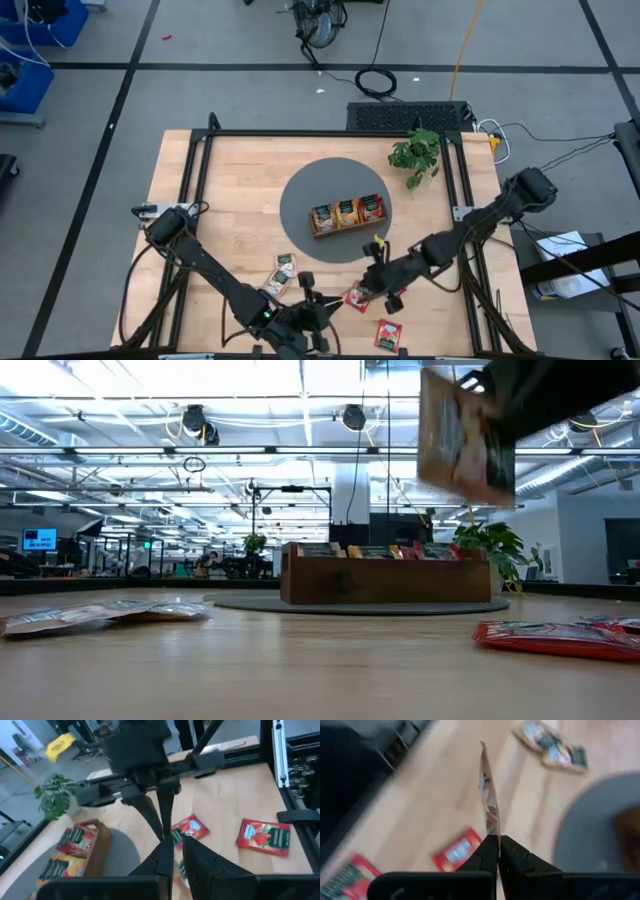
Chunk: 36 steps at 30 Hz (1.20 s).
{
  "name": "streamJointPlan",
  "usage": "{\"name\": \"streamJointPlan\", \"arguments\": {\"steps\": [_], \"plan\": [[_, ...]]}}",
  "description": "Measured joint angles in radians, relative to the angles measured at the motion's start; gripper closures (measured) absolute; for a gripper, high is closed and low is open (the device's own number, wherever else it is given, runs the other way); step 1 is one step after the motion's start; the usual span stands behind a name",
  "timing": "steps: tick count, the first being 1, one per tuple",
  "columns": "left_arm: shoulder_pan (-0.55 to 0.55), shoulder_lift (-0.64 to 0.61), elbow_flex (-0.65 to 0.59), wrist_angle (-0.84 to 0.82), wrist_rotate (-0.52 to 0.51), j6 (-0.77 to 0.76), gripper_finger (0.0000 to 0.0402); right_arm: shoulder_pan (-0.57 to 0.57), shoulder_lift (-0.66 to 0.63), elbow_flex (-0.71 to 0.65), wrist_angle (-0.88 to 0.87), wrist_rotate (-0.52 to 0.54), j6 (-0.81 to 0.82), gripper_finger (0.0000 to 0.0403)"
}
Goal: Pick & Place Tea
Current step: Put the bottom brown tea bag into the left slot of the wooden organizer
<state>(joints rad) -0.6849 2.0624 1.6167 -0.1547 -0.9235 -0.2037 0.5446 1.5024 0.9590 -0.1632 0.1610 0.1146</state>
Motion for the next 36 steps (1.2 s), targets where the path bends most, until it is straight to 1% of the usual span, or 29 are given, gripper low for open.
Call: {"name": "streamJointPlan", "arguments": {"steps": [3, 5, 7, 9, 13, 15, 17, 20, 24, 28, 31, 36], "plan": [[0.003, -0.001, 0.015, -0.108, 0.005, -0.080, 0.0340, 0.033, 0.022, 0.024, -0.061, 0.092, -0.002, 0.0403], [0.011, 0.000, 0.007, -0.170, 0.010, -0.187, 0.0318, 0.050, 0.035, 0.046, -0.094, 0.148, -0.008, 0.0403], [0.029, 0.000, 0.001, -0.198, 0.039, -0.295, 0.0288, 0.062, 0.050, 0.070, -0.114, 0.185, -0.014, 0.0403], [0.053, 0.000, -0.013, -0.193, 0.095, -0.338, 0.0253, 0.065, 0.065, 0.093, -0.138, 0.203, -0.029, 0.0403], [0.097, 0.000, -0.049, -0.191, 0.243, -0.360, 0.0184, 0.066, 0.106, 0.148, -0.157, 0.208, -0.055, 0.0403], [0.111, 0.000, -0.067, -0.173, 0.323, -0.366, 0.0160, 0.066, 0.126, 0.155, -0.154, 0.208, -0.067, 0.0403], [0.119, 0.000, -0.085, -0.164, 0.364, -0.374, 0.0145, 0.058, 0.145, 0.160, -0.158, 0.207, -0.076, 0.0403], [0.119, 0.000, -0.112, -0.139, 0.374, -0.379, 0.0139, 0.044, 0.165, 0.161, -0.156, 0.209, -0.074, 0.0403], [0.115, 0.000, -0.125, -0.134, 0.370, -0.377, 0.0144, 0.031, 0.185, 0.161, -0.156, 0.208, -0.071, 0.0403], [0.120, 0.000, -0.131, -0.123, 0.344, -0.378, 0.0149, 0.031, 0.189, 0.161, -0.124, 0.209, -0.075, 0.0403], [0.130, 0.000, -0.156, -0.103, 0.326, -0.346, 0.0147, 0.041, 0.189, 0.161, -0.087, 0.210, -0.081, 0.0403], [0.137, 0.000, -0.188, -0.069, 0.310, -0.333, 0.0147, 0.069, 0.189, 0.161, -0.058, 0.259, -0.101, 0.0403]]}}
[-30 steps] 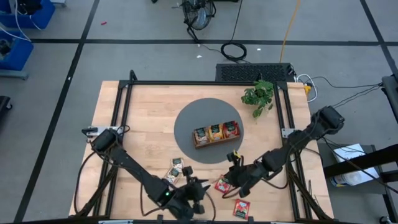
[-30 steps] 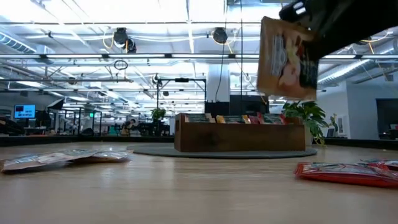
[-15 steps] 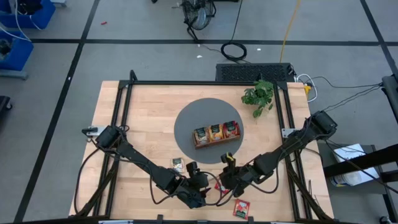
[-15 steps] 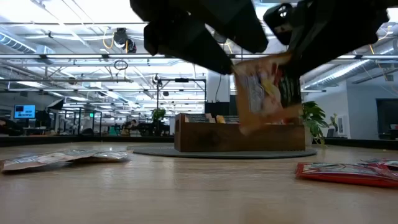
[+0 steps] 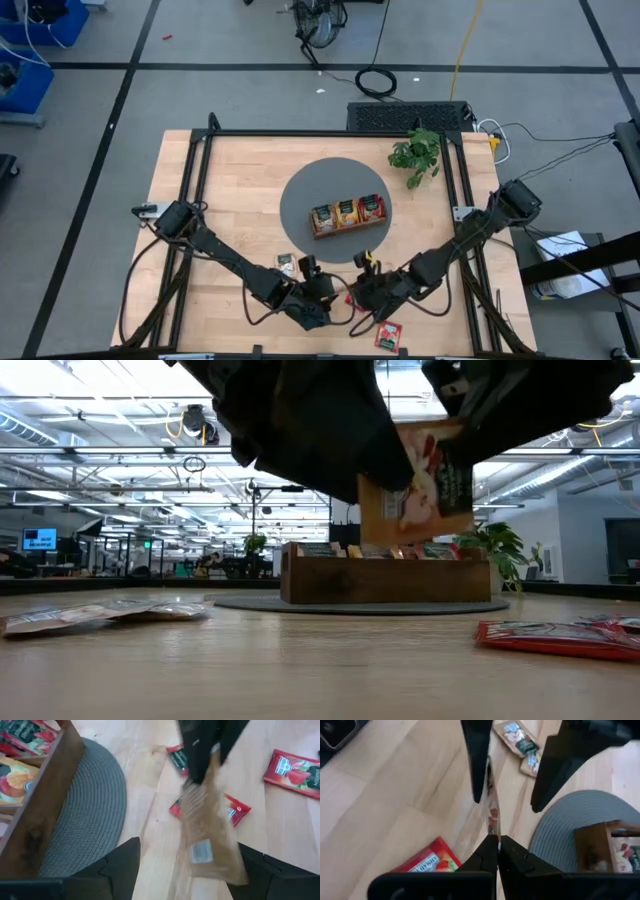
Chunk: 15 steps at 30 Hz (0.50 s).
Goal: Pick & Place Tea
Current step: Put the bottom brown tea bag into the left slot of the wooden organizer
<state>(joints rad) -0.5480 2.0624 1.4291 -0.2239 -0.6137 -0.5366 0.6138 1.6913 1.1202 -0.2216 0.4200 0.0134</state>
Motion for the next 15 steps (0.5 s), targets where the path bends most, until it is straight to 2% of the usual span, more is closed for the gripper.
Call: {"name": "streamJointPlan", "arguments": {"steps": [8, 11, 15], "plan": [[0.000, 0.000, -0.025, 0.065, 0.000, 0.027, 0.0159, 0.010, 0.000, 0.000, 0.025, -0.001, -0.018, 0.0403], [0.000, 0.000, -0.025, 0.075, 0.015, 0.041, 0.0207, 0.005, 0.000, 0.000, 0.030, -0.001, -0.021, 0.0403], [-0.001, 0.000, -0.025, 0.077, 0.038, 0.037, 0.0315, -0.006, 0.000, -0.001, 0.040, -0.001, -0.020, 0.0403]]}}
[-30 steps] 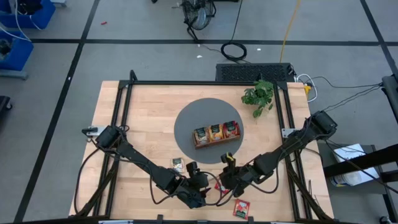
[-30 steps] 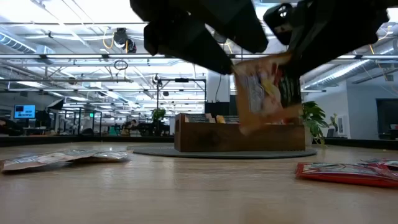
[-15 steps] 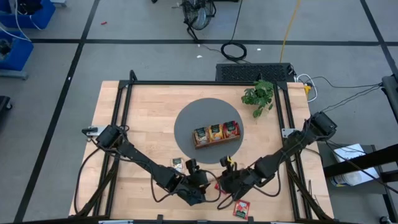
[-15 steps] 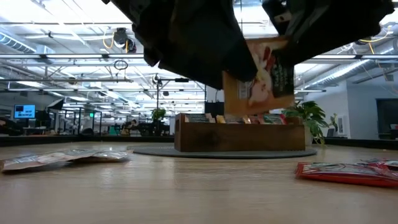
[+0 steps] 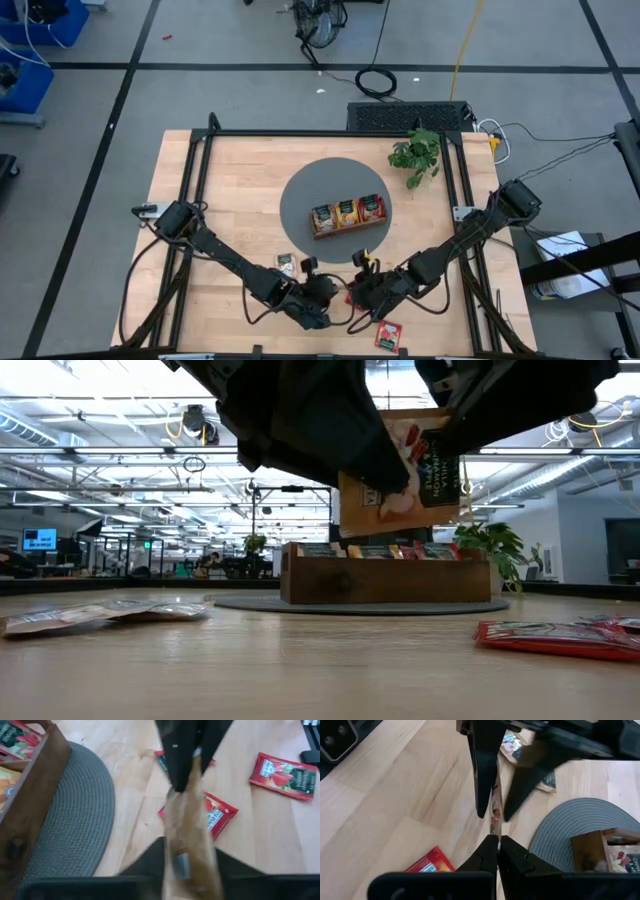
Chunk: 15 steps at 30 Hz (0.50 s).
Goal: Pick & Place Tea
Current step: Put the bottom brown tea bag into the left slot of the wooden organizer
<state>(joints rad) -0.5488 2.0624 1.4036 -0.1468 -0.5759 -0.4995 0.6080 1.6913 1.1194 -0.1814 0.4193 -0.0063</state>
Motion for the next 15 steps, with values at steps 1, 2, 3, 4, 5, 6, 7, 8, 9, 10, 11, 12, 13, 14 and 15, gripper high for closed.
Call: {"name": "streamJointPlan", "arguments": {"steps": [1, 2, 3, 4, 5, 6, 7, 8, 9, 10, 11, 12, 13, 14, 15], "plan": [[-0.002, 0.000, 0.000, 0.001, 0.004, 0.001, 0.0345, -0.001, 0.000, 0.000, 0.005, 0.000, 0.000, 0.0403], [-0.004, 0.000, 0.000, 0.001, 0.007, 0.008, 0.0371, -0.001, 0.000, 0.000, 0.010, 0.000, -0.001, 0.0403], [-0.006, 0.000, 0.000, 0.001, 0.007, 0.013, 0.0382, -0.002, 0.000, 0.000, 0.016, 0.000, -0.004, 0.0403], [-0.010, 0.000, 0.000, 0.002, 0.007, 0.020, 0.0383, -0.002, 0.000, 0.000, 0.024, -0.001, -0.005, 0.0403], [-0.014, 0.000, 0.000, 0.005, 0.006, 0.023, 0.0379, -0.002, 0.000, 0.000, 0.033, -0.003, -0.001, 0.0402], [-0.018, 0.000, 0.000, 0.005, -0.004, 0.023, 0.0372, -0.002, 0.000, 0.000, 0.046, -0.004, 0.002, 0.0399], [-0.024, 0.000, 0.000, 0.004, -0.015, 0.024, 0.0366, -0.001, 0.000, 0.000, 0.061, -0.002, 0.001, 0.0396], [-0.029, 0.000, 0.000, 0.003, -0.024, 0.029, 0.0362, 0.003, -0.001, 0.000, 0.075, 0.000, -0.005, 0.0390], [-0.034, 0.000, 0.000, 0.002, -0.031, 0.038, 0.0360, 0.008, -0.008, 0.000, 0.079, 0.002, -0.012, 0.0383], [-0.039, 0.000, 0.000, 0.002, -0.035, 0.048, 0.0363, 0.014, -0.016, 0.000, 0.079, 0.011, -0.014, 0.0376], [-0.044, 0.000, 0.000, 0.001, -0.040, 0.054, 0.0368, 0.020, -0.026, 0.000, 0.085, 0.025, -0.014, 0.0368], [-0.049, 0.000, 0.000, 0.002, -0.047, 0.054, 0.0376, 0.026, -0.038, -0.001, 0.093, 0.030, -0.014, 0.0360], [-0.053, 0.000, 0.000, 0.001, -0.051, 0.054, 0.0384, 0.033, -0.054, -0.006, 0.104, 0.034, -0.020, 0.0352], [-0.056, 0.000, 0.000, 0.001, -0.052, 0.054, 0.0387, 0.041, -0.070, -0.015, 0.112, 0.039, -0.022, 0.0344], [-0.059, 0.000, 0.000, 0.001, -0.054, 0.055, 0.0387, 0.047, -0.087, -0.025, 0.119, 0.053, -0.022, 0.0336]]}}
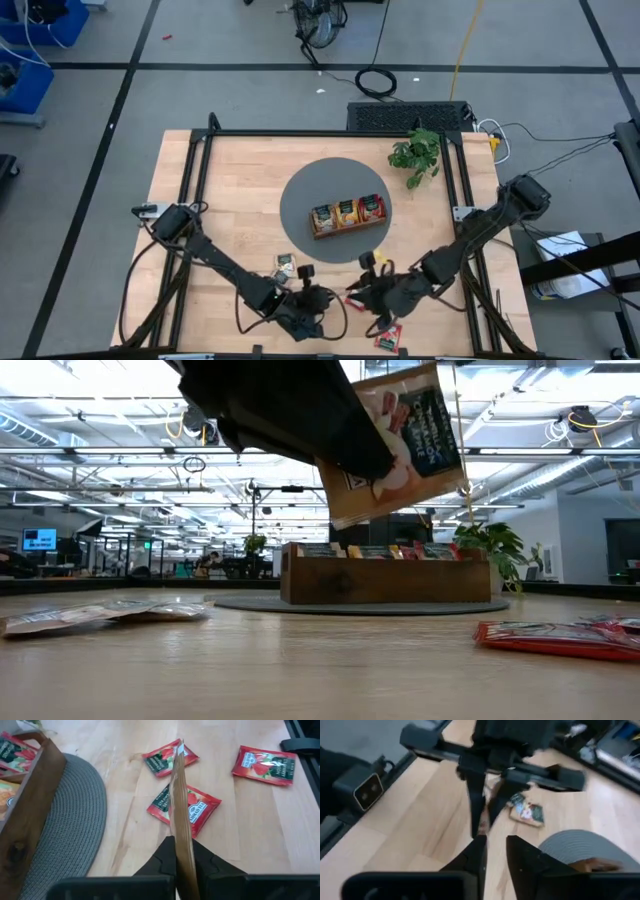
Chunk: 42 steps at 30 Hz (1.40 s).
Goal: Pick & Place Tea
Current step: Put the bottom brown tea bag into the left slot of the wooden organizer
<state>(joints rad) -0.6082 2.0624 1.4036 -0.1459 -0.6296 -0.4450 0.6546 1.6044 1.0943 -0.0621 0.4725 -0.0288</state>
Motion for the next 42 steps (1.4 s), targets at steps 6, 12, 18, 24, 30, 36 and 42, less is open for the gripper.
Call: {"name": "streamJointPlan", "arguments": {"steps": [6, 12, 18, 24, 30, 36, 42], "plan": [[-0.027, 0.000, 0.000, 0.020, -0.062, 0.025, 0.0366, 0.034, -0.129, -0.187, 0.253, 0.026, -0.049, 0.0305], [-0.052, 0.000, 0.000, 0.092, -0.204, 0.041, 0.0387, 0.060, -0.213, -0.553, 0.944, -0.081, -0.016, 0.0295], [-0.045, 0.000, 0.000, 0.190, -0.237, 0.126, 0.0363, 0.023, -0.210, -0.715, 1.105, -0.079, 0.159, 0.0279], [-0.023, 0.000, 0.000, 0.266, -0.237, 0.211, 0.0388, 0.007, -0.137, -0.686, 1.165, -0.084, 0.134, 0.0259], [0.004, 0.000, 0.000, 0.315, -0.236, 0.270, 0.0363, -0.011, -0.102, -0.665, 1.201, -0.082, 0.097, 0.0250], [0.015, 0.000, 0.000, 0.301, -0.235, 0.266, 0.0388, -0.050, -0.102, -0.665, 1.184, -0.092, 0.128, 0.0254], [0.025, 0.000, 0.000, 0.312, -0.234, 0.267, 0.0365, -0.096, -0.102, -0.665, 1.141, -0.166, 0.176, 0.0253]]}}
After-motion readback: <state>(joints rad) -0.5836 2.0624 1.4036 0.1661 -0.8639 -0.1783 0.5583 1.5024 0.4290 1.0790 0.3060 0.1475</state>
